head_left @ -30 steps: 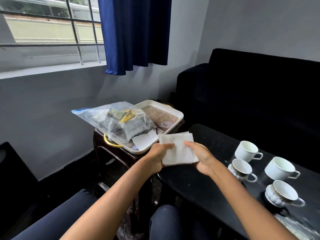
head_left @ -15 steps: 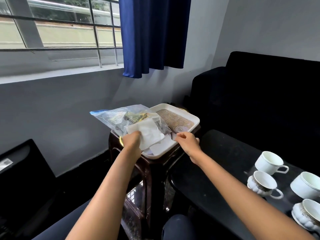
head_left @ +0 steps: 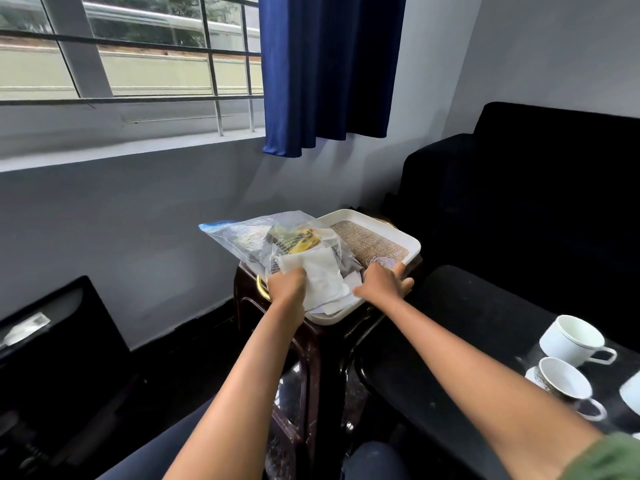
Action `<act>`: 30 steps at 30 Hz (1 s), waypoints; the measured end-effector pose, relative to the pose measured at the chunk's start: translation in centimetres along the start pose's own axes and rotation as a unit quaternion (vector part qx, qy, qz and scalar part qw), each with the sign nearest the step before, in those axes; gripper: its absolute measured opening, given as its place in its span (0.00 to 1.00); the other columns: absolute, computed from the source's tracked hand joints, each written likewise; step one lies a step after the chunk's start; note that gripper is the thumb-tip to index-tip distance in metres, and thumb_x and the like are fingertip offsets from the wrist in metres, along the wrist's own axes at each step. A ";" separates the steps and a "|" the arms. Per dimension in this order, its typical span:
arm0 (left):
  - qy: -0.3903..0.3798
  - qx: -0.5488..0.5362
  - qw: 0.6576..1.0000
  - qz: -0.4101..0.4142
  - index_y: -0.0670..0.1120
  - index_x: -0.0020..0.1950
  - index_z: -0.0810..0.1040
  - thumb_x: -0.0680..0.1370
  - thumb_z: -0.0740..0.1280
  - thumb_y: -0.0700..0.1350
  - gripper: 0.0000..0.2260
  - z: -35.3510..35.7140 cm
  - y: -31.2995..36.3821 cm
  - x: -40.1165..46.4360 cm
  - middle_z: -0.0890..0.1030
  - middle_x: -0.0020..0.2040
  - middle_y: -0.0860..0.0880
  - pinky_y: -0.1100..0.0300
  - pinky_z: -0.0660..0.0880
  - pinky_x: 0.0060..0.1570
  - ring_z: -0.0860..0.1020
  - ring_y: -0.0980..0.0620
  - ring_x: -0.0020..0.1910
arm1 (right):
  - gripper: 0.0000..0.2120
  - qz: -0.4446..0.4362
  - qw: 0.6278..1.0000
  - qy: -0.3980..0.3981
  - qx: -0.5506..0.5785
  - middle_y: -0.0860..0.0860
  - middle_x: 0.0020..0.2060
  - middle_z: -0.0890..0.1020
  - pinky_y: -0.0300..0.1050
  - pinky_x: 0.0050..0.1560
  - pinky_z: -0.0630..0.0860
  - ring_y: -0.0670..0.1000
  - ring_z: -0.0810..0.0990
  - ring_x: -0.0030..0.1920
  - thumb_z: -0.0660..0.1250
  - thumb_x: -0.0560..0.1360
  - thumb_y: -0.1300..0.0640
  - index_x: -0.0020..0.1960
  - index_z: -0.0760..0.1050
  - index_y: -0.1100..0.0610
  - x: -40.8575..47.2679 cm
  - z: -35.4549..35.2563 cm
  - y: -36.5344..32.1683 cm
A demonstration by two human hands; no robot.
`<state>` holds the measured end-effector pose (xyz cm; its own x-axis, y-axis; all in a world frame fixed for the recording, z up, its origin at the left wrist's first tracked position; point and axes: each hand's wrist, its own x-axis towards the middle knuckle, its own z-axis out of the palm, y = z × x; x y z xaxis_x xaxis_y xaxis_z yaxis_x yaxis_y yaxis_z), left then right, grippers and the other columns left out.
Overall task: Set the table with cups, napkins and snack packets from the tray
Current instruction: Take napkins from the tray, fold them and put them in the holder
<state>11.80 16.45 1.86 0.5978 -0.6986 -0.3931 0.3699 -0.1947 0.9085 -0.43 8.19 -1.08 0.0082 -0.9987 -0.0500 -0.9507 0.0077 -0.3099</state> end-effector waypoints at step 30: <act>-0.136 0.061 0.988 -0.028 0.40 0.57 0.72 0.77 0.64 0.40 0.09 1.9 -1.9 -3.5 0.77 0.48 0.43 0.54 0.75 0.41 0.76 0.45 0.45 | 0.09 0.064 0.726 0.121 0.674 0.51 0.39 0.80 0.45 0.41 0.80 0.50 0.81 0.40 0.71 0.69 0.66 0.46 0.75 0.58 -5.6 -8.6 8.8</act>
<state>7.64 17.94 1.80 0.3595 -0.8408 -0.4048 0.2982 -0.3075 0.9036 -11.54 13.44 4.65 -0.2626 -0.9640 -0.0422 0.2296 -0.0200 -0.9731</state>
